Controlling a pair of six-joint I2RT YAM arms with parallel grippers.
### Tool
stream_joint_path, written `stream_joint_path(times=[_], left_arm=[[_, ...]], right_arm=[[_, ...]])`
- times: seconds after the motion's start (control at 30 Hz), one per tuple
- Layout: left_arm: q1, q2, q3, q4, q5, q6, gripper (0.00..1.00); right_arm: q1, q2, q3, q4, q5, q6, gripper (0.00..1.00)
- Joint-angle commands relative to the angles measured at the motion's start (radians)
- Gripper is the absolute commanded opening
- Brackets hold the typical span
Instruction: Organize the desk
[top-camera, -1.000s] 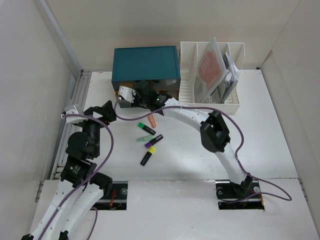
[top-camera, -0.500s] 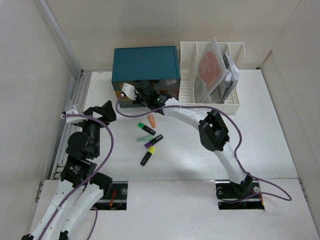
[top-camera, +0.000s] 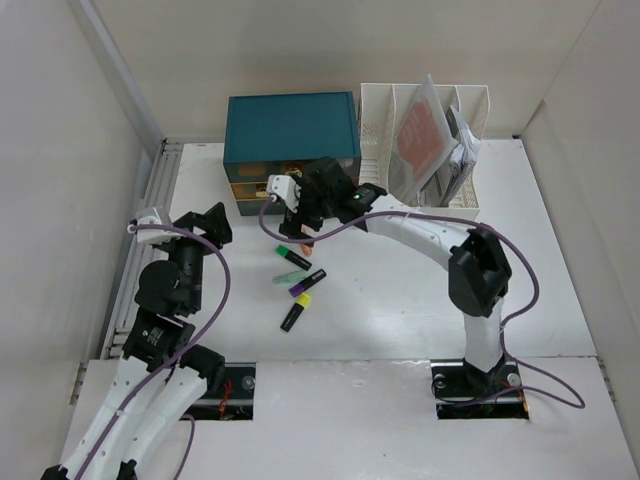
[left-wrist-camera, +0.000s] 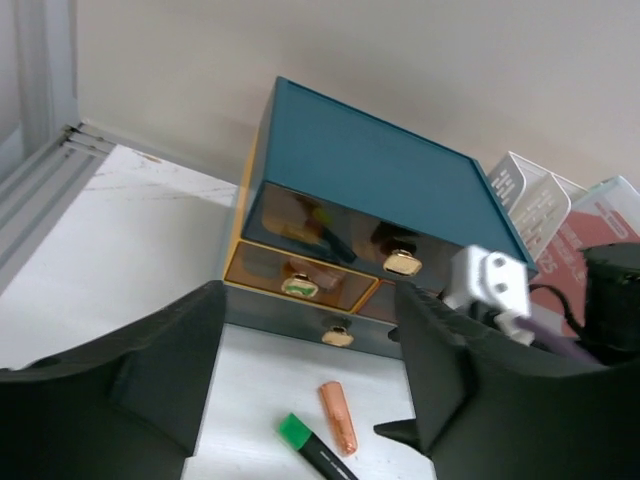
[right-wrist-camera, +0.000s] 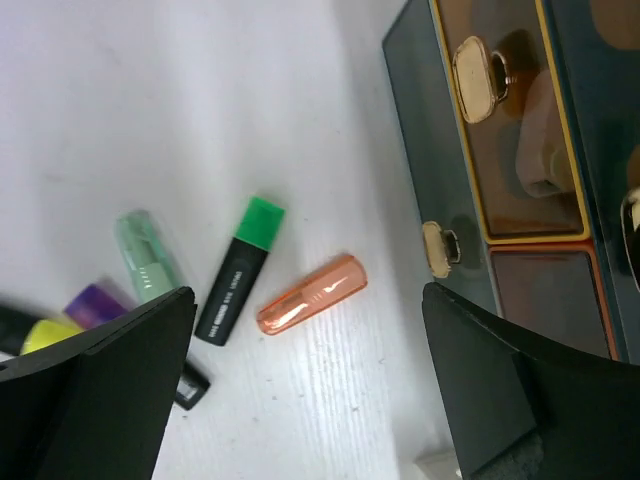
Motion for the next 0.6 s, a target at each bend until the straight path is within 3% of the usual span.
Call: stream_joint_path(times=[0.0,0.1,0.17,0.2,0.27,0.3,0.37,0.4,0.5,0.53,0.57], left_arm=[[0.001,0.031,-0.007,0.05,0.051,0.003,0.6],[0.001,0.069,-0.007,0.05,0.081,0.003,0.59],[0.001,0.081,0.002,0.05,0.108,0.003,0.59],[0.001,0.082,0.002,0.05,0.108,0.003,0.59],[0.001,0.091,0.002,0.05,0.136,0.003,0.59],[0.001,0.091,0.002,0.05,0.136,0.012,0.59],[0.001,0.091,0.002,0.05,0.156,0.012,0.6],[0.001,0.1,0.002,0.05,0.156,0.012,0.61],[0.001,0.1,0.002,0.05,0.167,0.012,0.61],[0.001,0.1,0.002,0.05,0.167,0.012,0.61],[0.001,0.1,0.002,0.059,0.176,0.012,0.61]], right_arm=[[-0.043,-0.076,-0.082,-0.044,-0.215,0.07,1.0],[-0.043,-0.165,-0.265,0.112,-0.148,0.07,0.92],[-0.043,-0.233,-0.331,0.169,-0.05,0.058,0.8],[-0.043,-0.247,-0.369,0.209,-0.016,0.058,0.55],[-0.057,-0.272,-0.397,0.261,0.138,0.108,0.15],[-0.075,-0.272,-0.397,0.278,0.163,0.139,0.0],[-0.121,-0.259,-0.37,0.278,0.151,0.194,0.0],[-0.17,-0.259,-0.37,0.269,0.081,0.204,0.02],[-0.216,-0.25,-0.359,0.26,0.0,0.227,0.85],[-0.226,-0.241,-0.348,0.243,-0.014,0.227,1.0],[-0.226,-0.241,-0.348,0.233,-0.014,0.247,1.0]])
